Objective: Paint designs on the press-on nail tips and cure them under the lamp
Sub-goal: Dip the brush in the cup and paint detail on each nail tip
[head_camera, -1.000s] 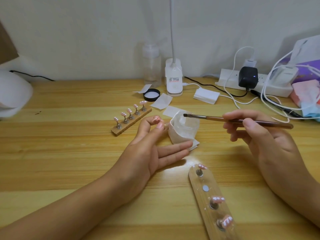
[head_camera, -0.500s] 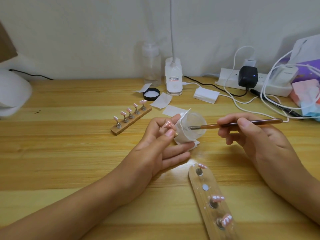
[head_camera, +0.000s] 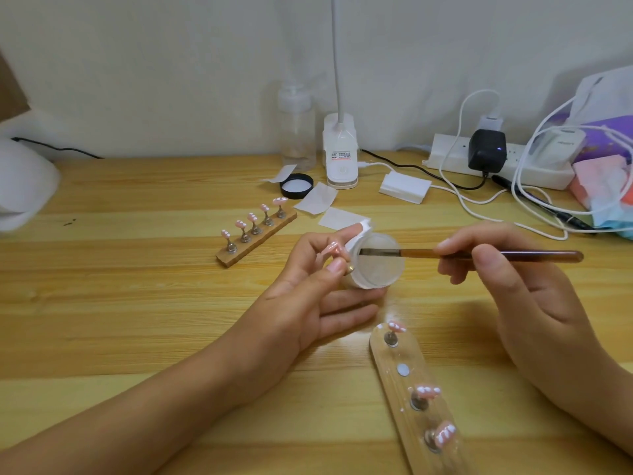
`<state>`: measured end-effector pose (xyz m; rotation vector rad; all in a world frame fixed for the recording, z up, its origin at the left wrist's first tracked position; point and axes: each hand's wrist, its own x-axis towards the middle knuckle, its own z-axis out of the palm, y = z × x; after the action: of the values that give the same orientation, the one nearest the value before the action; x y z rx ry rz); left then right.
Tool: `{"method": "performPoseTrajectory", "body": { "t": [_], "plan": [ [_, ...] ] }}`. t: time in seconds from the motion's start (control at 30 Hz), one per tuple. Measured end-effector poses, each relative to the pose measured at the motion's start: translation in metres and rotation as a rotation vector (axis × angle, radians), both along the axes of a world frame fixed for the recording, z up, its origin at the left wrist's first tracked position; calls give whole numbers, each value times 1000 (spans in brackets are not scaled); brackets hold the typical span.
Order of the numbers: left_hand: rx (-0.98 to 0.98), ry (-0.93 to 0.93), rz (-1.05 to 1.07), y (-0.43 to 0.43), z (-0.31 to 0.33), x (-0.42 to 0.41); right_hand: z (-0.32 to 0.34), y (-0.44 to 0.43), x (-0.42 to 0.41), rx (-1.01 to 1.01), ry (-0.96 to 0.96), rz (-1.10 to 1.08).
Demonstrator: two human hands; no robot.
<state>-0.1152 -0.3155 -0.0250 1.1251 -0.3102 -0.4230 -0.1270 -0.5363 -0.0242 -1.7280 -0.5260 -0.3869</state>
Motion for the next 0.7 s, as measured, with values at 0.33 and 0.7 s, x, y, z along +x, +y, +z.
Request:
{"method": "performPoseTrajectory", "body": {
  "t": [0.33,0.7],
  "plan": [
    [-18,-12,4,-1,-1,-2,-2,0,3,-136,-38,33],
    [-141,148,15,3,1,1,-1,-3,4,67,-26,-15]
  ]
}}
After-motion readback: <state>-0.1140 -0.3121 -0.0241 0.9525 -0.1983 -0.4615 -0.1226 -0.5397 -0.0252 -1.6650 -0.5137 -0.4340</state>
